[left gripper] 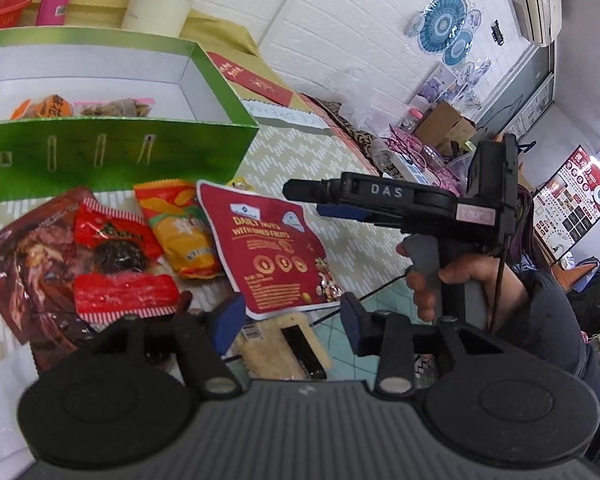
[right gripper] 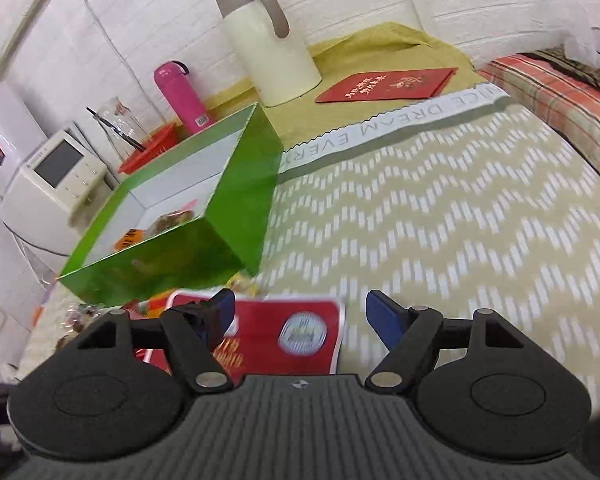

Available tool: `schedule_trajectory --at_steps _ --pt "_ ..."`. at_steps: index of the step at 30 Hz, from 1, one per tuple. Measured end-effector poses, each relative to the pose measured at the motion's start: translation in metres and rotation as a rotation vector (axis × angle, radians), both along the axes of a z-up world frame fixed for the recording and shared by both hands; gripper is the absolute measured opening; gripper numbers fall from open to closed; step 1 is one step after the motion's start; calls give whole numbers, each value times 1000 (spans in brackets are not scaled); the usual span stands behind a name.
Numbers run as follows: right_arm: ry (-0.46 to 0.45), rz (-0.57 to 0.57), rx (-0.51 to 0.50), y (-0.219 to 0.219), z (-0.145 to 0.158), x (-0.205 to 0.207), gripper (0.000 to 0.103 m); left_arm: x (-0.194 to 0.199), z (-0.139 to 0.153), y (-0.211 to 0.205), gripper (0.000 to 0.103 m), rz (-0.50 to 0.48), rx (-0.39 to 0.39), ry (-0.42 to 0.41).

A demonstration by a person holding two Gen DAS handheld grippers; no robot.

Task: Organize snacks
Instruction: 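Grasp the red Daily Nuts pouch with the left tool and lift it, then carry the red pouch into the green box and open the left tool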

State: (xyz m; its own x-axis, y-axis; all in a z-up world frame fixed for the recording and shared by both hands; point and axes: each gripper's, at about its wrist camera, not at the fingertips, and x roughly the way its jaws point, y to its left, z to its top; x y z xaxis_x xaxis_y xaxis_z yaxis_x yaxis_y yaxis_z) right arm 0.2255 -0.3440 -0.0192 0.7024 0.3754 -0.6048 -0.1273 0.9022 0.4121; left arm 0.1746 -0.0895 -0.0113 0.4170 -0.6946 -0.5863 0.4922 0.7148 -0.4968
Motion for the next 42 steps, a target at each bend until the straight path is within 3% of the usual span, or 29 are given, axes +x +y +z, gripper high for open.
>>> schedule_trajectory --at_steps 3,4,5,6,9,20,23,24,26,28,29,31,32,36,42 --pt "-8 25 -26 1 -2 16 103 11 -9 -4 37 27 -5 25" --pt "2 28 -26 1 -2 16 103 13 -12 -6 32 25 3 29" --pt "17 40 -21 1 0 15 103 14 -14 -8 17 17 13 24" --pt "34 52 -18 1 0 12 98 15 -16 -9 10 17 25 23" --pt "55 47 -48 -1 4 -1 92 18 -21 -2 10 31 8 41" --pt "112 -14 153 -21 -3 -57 91 2 -19 22 8 49 -37 45" --pt "117 -35 158 -23 -2 -72 91 1 -19 19 28 51 -34 42" --pt "114 -30 157 -23 -2 -76 91 1 -20 17 28 34 -37 45" --pt "96 -27 140 -21 -3 -80 85 -1 -22 10 28 12 -20 47" --pt "84 -31 85 -16 -1 -81 57 -4 -23 4 27 5 11 22" --pt "81 -33 66 -15 -3 -80 50 -4 -23 4 27 7 18 15" --pt "68 -39 35 -14 -4 -79 25 -4 -23 6 25 13 13 16" --pt "63 -46 22 -14 -5 -80 21 -3 -23 8 24 24 7 20" --pt "39 -58 33 -15 -2 -85 9 -7 -16 13 16 52 -25 10" --pt "-80 -46 3 -4 35 -93 9 -19 19 23 15 73 -63 -92"
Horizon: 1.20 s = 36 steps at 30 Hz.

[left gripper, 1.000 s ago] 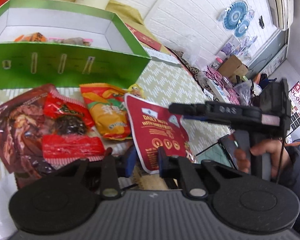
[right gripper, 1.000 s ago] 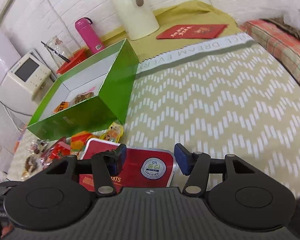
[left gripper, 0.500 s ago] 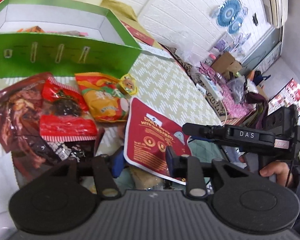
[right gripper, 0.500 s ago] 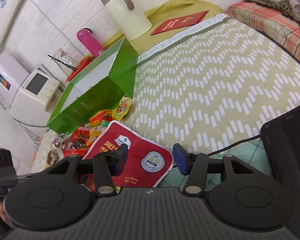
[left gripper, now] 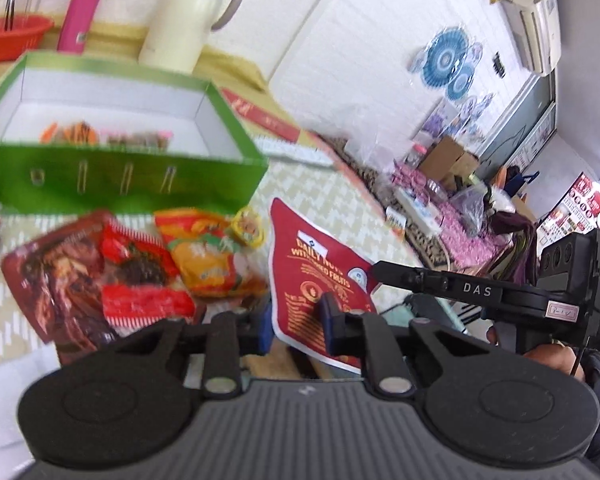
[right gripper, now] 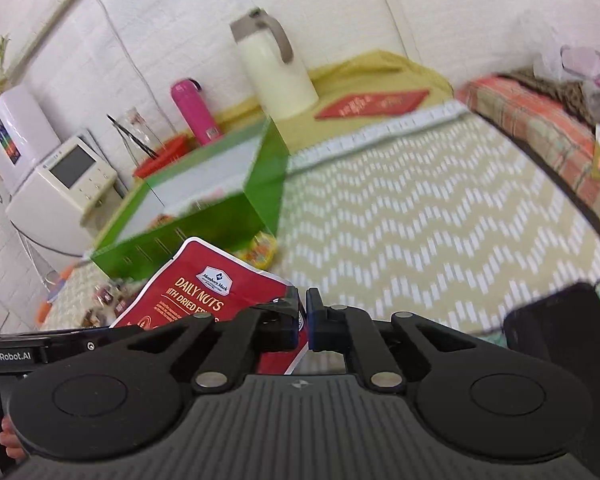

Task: Organize snacks
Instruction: 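Carry the red pouch into the green box and open the left tool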

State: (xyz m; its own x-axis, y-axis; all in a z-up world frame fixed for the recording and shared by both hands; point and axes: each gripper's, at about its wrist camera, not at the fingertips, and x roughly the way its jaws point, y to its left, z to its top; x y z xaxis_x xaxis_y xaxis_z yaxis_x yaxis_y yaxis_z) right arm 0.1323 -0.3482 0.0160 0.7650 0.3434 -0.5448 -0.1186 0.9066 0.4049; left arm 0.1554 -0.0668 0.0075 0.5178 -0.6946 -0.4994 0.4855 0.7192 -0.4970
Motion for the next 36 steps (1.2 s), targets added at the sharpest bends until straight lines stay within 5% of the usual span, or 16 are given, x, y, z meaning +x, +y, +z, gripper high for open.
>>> schedule_trajectory --at_steps 13,26,31,32,33,34,35,36 --pt "-187 66 -9 43 71 76 9 57 66 45 15 143 -65 -138" --pt "-103 72 -34 79 41 183 10 153 28 64 15 234 -40 -23" --pt "-100 85 -114 93 22 204 14 175 14 65 14 234 -17 3" --pt "-112 93 -132 95 20 206 21 177 12 66 21 242 -15 5" --pt "-133 101 -135 95 20 206 32 176 11 68 53 253 -18 -1" --pt "-159 107 -130 95 20 203 46 176 11 70 73 268 -25 -12" --pt "-192 112 -123 93 22 199 59 172 11 73 82 299 -32 -37" --pt "-220 114 -124 93 24 196 86 168 13 74 90 332 -19 -70"
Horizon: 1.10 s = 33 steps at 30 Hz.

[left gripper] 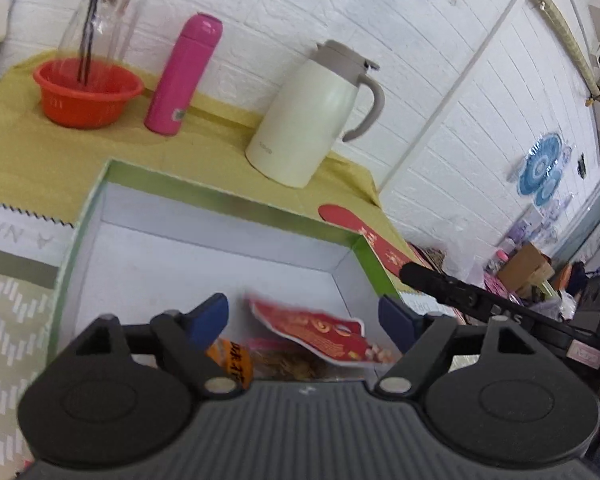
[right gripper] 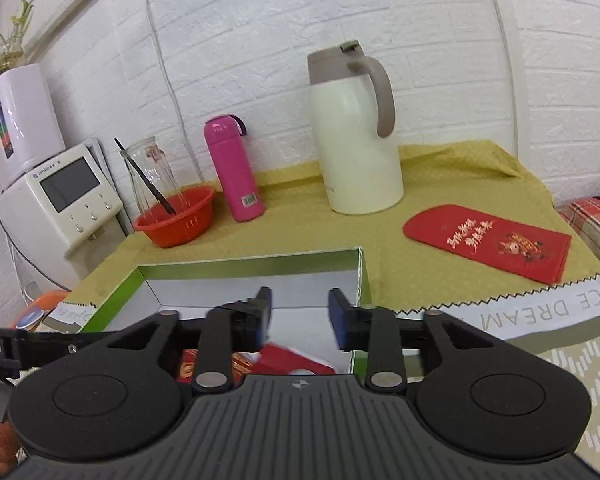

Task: Organize snacks
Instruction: 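Carry the red pouch into the green box and open the left tool, then move the left tool back over the remaining snack pile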

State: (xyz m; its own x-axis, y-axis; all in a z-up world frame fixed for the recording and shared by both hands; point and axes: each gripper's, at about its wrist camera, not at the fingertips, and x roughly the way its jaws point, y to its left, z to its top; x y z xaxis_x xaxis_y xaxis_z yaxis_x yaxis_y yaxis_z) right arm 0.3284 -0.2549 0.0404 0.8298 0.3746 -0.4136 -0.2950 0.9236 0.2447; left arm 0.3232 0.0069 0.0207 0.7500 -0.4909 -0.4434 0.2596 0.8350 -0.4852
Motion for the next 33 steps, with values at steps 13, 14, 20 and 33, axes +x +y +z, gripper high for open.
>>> schedule_trajectory --at_steps 13,14,20,33 --pt "-67 -46 10 -5 36 -60 103 -57 37 2 103 60 102 -83" --pt "-68 -48 27 -6 42 -68 103 -64 41 1 103 56 109 -85" --pt "-38 -85 104 -9 66 -129 103 -125 59 2 103 45 162 -119" --pt "-34 -79 3 2 13 -253 103 -242 20 36 103 -1 106 -84"
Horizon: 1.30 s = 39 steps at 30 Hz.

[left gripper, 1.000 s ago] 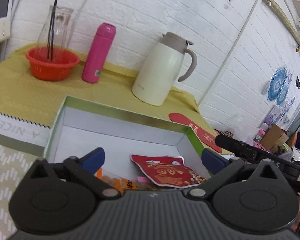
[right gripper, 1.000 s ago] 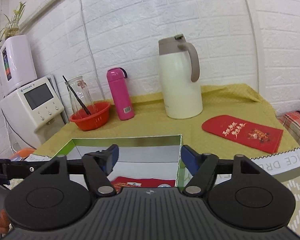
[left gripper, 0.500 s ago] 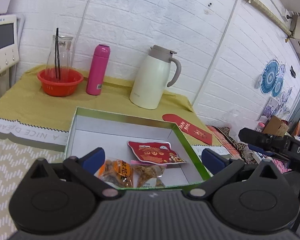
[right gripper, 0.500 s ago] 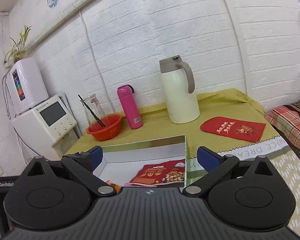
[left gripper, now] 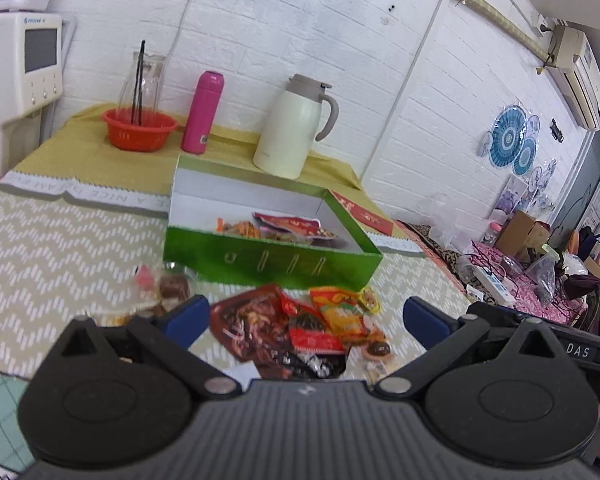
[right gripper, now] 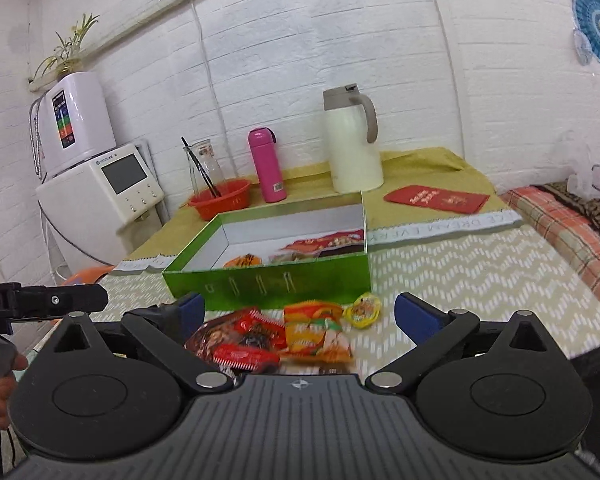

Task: Organize snacks
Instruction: 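Move the left tool back over the remaining snack pile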

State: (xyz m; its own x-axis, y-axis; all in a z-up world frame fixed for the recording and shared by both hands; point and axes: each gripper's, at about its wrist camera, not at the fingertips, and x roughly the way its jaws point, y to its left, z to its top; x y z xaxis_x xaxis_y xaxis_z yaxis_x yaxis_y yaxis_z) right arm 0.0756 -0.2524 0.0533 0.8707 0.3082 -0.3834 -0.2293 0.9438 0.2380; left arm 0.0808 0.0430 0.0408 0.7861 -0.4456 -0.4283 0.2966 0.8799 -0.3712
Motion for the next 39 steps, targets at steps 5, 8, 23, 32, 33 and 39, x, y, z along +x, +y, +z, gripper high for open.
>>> schedule_trajectory --at_steps 5,8,23,32,33,39 --pt "15 22 112 -10 -31 -24 103 -26 -30 9 103 -18 -23 70" --pt "38 16 97 -4 -45 -33 103 -38 -44 12 103 -12 -6 105" --pt "232 205 -162 50 -79 -33 103 -42 -60 29 103 21 -1 159" --pt "219 208 -219 68 -76 -24 85 -9 -46 39 103 16 88 92" --pt "220 201 -220 69 -76 -23 85 0 -44 41 103 17 101 85" --pt "224 196 -225 70 -79 -24 85 79 -50 61 103 -29 118 146"
